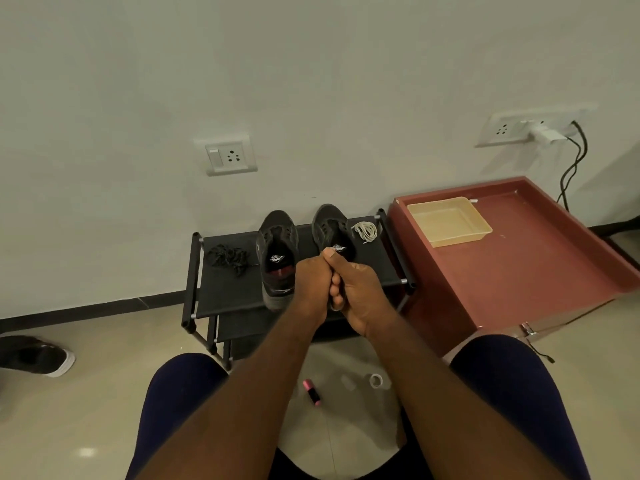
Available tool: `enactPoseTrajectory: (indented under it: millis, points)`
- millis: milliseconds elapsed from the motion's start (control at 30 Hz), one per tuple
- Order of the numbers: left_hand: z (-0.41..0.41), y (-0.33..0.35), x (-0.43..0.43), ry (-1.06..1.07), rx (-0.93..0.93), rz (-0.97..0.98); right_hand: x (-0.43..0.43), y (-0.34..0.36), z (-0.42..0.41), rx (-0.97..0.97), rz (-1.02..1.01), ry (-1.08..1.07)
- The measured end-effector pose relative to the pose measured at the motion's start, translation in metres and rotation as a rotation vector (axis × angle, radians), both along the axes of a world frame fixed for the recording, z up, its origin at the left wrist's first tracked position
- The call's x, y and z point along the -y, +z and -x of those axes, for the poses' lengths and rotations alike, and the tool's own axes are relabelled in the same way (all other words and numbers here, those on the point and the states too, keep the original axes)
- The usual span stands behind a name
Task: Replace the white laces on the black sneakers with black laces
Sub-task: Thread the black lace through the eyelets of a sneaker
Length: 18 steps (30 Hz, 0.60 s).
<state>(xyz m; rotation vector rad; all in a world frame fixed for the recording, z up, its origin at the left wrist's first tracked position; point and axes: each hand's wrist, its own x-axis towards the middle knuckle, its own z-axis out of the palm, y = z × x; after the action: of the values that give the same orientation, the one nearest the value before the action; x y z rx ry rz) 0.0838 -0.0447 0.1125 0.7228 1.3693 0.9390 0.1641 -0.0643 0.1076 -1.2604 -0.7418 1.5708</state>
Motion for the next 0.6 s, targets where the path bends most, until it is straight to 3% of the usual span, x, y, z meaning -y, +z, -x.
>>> enactPoseTrajectory:
  millis: [200,267,433,500,600]
  points:
    - [0.004,0.008,-0.003,-0.012,-0.088,-0.052,0.017,-0.006,0.001,-0.181,-0.127,-0.022]
    - [0.004,0.009,-0.005,0.03,-0.079,-0.054,0.018,-0.007,-0.002,-0.161,-0.153,-0.008]
    - [-0.005,0.003,-0.008,0.161,-0.071,-0.013,0.012,-0.017,-0.014,0.303,-0.125,0.052]
    - [-0.009,-0.005,-0.009,0.201,-0.049,0.048,0.008,-0.02,-0.017,0.396,-0.102,0.048]
    - [-0.013,-0.012,-0.009,0.17,0.148,0.162,-0.002,-0.02,-0.023,0.421,-0.076,-0.033]
